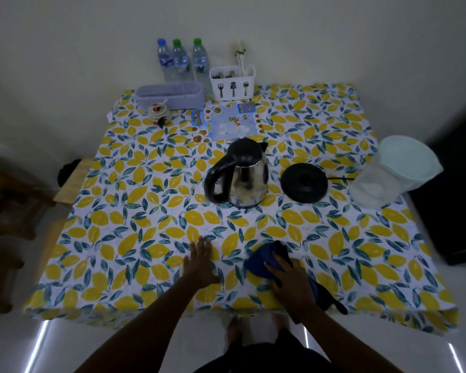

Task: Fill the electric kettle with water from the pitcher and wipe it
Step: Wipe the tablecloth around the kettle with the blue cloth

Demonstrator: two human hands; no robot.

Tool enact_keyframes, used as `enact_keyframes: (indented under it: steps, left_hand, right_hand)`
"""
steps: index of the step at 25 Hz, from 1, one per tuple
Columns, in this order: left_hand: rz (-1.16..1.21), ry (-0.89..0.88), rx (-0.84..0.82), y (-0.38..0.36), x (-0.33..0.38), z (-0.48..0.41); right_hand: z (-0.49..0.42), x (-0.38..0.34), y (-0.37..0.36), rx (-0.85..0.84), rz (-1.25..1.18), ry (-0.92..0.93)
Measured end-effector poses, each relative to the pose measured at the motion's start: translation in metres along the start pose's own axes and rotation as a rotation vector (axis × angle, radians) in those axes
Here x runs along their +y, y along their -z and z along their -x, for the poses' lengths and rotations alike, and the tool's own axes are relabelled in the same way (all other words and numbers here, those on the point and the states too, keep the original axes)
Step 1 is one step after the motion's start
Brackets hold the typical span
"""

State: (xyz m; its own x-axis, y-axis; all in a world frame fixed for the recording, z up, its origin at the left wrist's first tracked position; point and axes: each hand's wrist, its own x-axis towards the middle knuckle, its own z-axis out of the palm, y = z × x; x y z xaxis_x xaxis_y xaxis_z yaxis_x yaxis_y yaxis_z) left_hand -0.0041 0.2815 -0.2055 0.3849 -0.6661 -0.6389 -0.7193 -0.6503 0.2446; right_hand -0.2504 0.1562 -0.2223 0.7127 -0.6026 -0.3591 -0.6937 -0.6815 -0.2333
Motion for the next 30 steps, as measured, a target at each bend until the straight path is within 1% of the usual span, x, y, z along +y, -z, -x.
enact_keyframes:
  steps: [1, 3, 6, 8, 9, 10, 12, 16, 20, 22, 24, 28, 30]
  left_hand:
    - [-0.013, -0.008, -0.011, -0.003, 0.008, 0.001]
    - [-0.021, -0.070, -0.025, -0.012, 0.030, 0.003]
    - [-0.002, -0.183, 0.025, -0.024, 0.068, 0.001]
    - [0.002, -0.245, 0.059, -0.026, 0.091, -0.005]
    - [-0.001, -0.266, 0.079, -0.027, 0.099, -0.008]
    - [-0.004, -0.281, 0.095, -0.027, 0.105, -0.010]
    - [-0.018, -0.292, 0.111, -0.031, 0.110, -0.014]
    - [-0.008, -0.270, 0.109, -0.047, 0.110, -0.013]
    - [-0.009, -0.279, 0.182, -0.051, 0.125, -0.014]
    - [-0.008, -0.295, 0.226, -0.047, 0.134, -0.012]
    - [0.005, -0.296, 0.278, -0.042, 0.141, -0.010]
    - [0.112, -0.271, 0.444, -0.025, 0.151, -0.008]
    - [0.173, -0.266, 0.531, -0.014, 0.150, -0.004]
  right_hand:
    - [0.002, 0.012, 0.005, 0.036, 0.000, -0.028]
    - [0.006, 0.042, 0.015, 0.170, -0.049, -0.117]
    - [0.013, 0.086, 0.036, 0.232, -0.063, -0.320]
    - [0.017, 0.113, 0.046, 0.333, -0.128, -0.407]
    - [0.019, 0.122, 0.048, 0.331, -0.135, -0.433]
    - [0.021, 0.128, 0.049, 0.287, -0.095, -0.442]
    - [0.023, 0.134, 0.044, 0.198, -0.018, -0.417]
    - [0.022, 0.138, 0.038, 0.169, -0.020, -0.400]
    - [0.025, 0.138, 0.045, 0.183, -0.067, -0.375]
    - [0.028, 0.135, 0.048, 0.221, -0.067, -0.337]
    - [0.025, 0.132, 0.049, 0.279, -0.126, -0.278]
    - [-0.001, 0.107, 0.067, 0.402, -0.275, -0.030]
    - [-0.020, 0.086, 0.088, 0.461, -0.324, 0.057]
